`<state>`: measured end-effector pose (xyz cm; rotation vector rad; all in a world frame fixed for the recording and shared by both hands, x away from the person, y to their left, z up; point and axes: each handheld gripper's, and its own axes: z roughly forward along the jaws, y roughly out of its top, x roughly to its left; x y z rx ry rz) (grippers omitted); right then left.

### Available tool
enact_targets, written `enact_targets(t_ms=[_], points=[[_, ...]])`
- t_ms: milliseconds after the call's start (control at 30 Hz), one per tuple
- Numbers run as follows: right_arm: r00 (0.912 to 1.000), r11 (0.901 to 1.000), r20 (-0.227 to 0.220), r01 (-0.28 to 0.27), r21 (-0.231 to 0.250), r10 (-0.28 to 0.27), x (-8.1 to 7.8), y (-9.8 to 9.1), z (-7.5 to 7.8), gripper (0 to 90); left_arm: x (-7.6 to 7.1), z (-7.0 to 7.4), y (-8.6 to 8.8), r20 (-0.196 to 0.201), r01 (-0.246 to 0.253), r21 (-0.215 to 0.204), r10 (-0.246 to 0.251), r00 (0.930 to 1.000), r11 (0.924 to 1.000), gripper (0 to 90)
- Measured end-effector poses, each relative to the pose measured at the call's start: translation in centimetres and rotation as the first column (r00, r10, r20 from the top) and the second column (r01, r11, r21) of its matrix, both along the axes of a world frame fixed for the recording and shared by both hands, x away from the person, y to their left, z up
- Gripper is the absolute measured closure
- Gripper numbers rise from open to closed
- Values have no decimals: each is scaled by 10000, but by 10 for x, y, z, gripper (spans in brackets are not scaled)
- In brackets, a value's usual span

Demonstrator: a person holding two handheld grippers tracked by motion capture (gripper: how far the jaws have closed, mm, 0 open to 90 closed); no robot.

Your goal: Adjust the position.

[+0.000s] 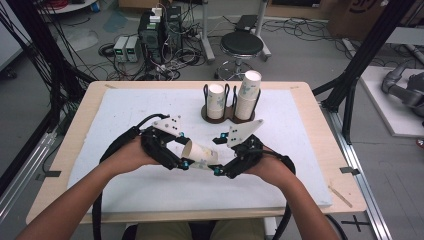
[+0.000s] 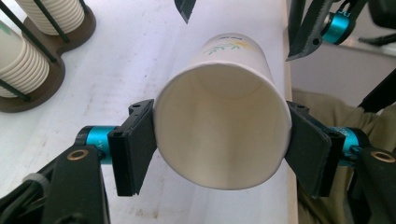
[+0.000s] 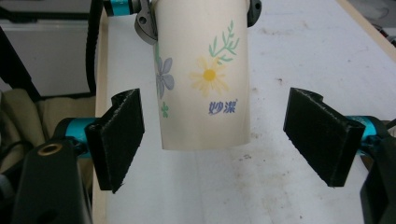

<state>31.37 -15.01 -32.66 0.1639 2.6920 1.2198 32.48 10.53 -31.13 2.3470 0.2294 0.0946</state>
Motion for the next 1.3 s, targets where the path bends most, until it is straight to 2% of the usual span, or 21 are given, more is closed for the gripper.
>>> enact_targets(t_ms=[200,367,633,700,833,967,1033,1167,1300], points=[[9999,9958,104,-127,-903,136,2,12,-2,209,0,0,-7,167,-6,790,-7,9999,9969,305],[9999,9895,101,-80,-1446,96,5,19,-8,209,-1,-1,-11,181,6,1129,-27,9998,9936,305],[9995,9812,36,-298,-1906,311,4,33,-15,213,-1,-1,-16,124,59,1362,-76,9999,9907,305],[9993,9780,44,-365,-2055,382,4,37,-17,249,-1,-2,-17,119,88,1433,-106,9999,9896,305],[9987,9721,105,-465,-2298,502,5,44,-21,265,-1,-3,-19,116,99,1529,-118,9999,9882,304],[9986,9692,62,-492,-2413,523,5,47,-23,338,-3,-4,-22,117,104,1570,-124,9999,9875,304],[9989,9683,-2,-451,-2458,465,4,48,-24,344,-3,-4,-22,150,123,1638,-150,9998,9864,304],[9987,9710,98,-472,-2343,509,5,47,-26,345,-3,-4,-22,160,6,1504,-31,9999,9886,287],[9989,9698,26,-448,-2399,468,5,48,-27,348,-3,-7,-21,145,-81,1293,63,9999,9916,271]])
